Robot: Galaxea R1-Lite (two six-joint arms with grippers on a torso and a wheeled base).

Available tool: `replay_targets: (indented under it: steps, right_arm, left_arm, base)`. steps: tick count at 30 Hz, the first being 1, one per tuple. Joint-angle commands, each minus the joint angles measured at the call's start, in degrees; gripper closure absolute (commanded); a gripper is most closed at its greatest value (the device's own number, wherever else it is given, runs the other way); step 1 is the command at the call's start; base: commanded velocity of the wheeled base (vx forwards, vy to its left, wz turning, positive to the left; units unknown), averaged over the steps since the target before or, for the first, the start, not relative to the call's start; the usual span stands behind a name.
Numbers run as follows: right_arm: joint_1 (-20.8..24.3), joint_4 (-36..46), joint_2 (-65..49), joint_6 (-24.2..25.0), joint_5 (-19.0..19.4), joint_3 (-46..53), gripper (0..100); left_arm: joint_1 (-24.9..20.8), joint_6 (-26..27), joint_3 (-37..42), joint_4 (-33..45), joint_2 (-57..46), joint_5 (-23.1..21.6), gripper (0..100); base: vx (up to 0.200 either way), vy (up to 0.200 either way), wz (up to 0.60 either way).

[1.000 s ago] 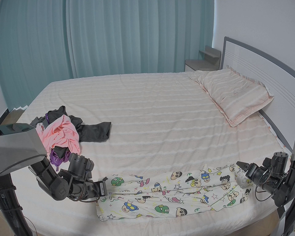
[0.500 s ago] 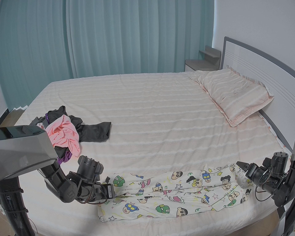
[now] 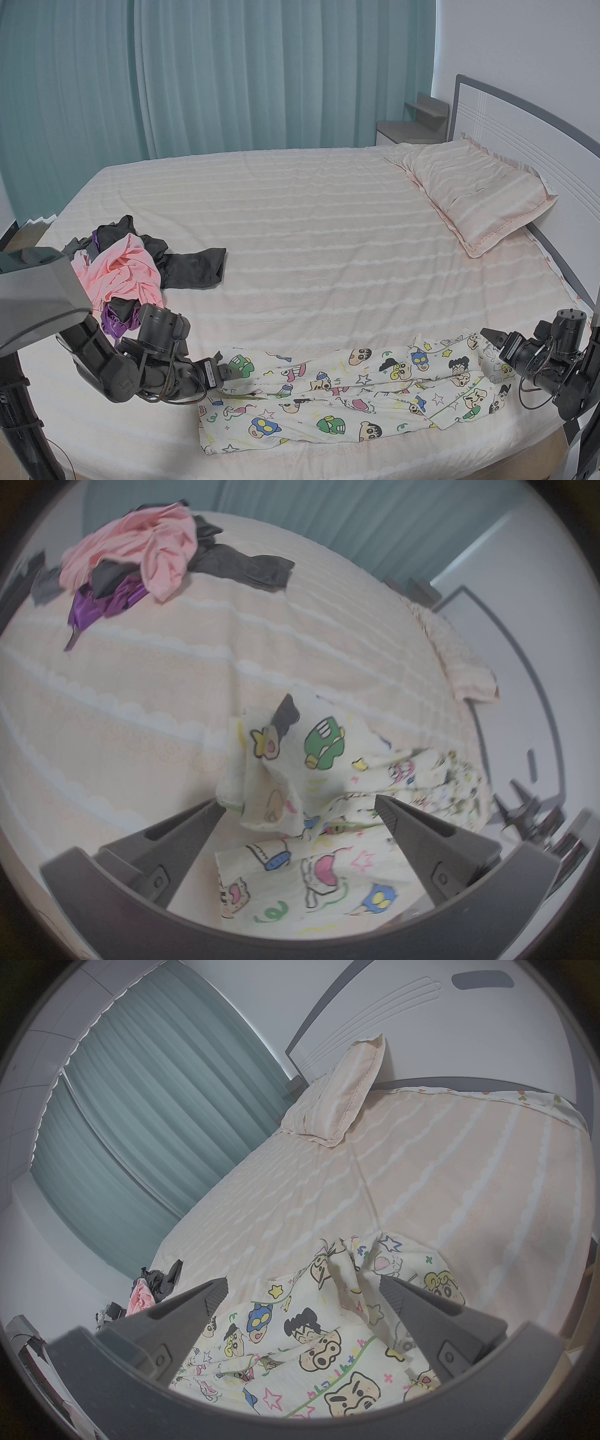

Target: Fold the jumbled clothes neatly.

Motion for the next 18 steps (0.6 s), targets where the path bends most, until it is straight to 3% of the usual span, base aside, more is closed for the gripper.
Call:
replay_targets:
  steps: [1, 5, 12, 18]
  right_arm:
    - [0.02, -0.04, 0.03, 0.01, 0.02, 1.01, 0]
    - [0.02, -0.04, 0.03, 0.01, 0.02, 1.01, 0]
    - [-0.07, -0.21, 0.12, 0.01, 0.02, 1.01, 0]
    - [-0.07, -0.21, 0.12, 0.01, 0.02, 1.01, 0]
  left_arm:
    - [3.92, -3.19, -0.81, -0.21, -3.09, -2.49, 0]
    - [6.12, -3.45, -1.60, -0.21, 0.78, -3.02, 0]
    - [7.52, -3.01, 0.60, 0.41, 0.78, -10.31, 0]
    - [9.55, -1.96, 0.33, 2.16, 0.51, -11.19, 0]
  base:
    - [0.000, 0.000, 0.00]
    - [0.000, 0.000, 0.00]
    - [0.000, 0.000, 0.00]
    - [0.000, 0.000, 0.00]
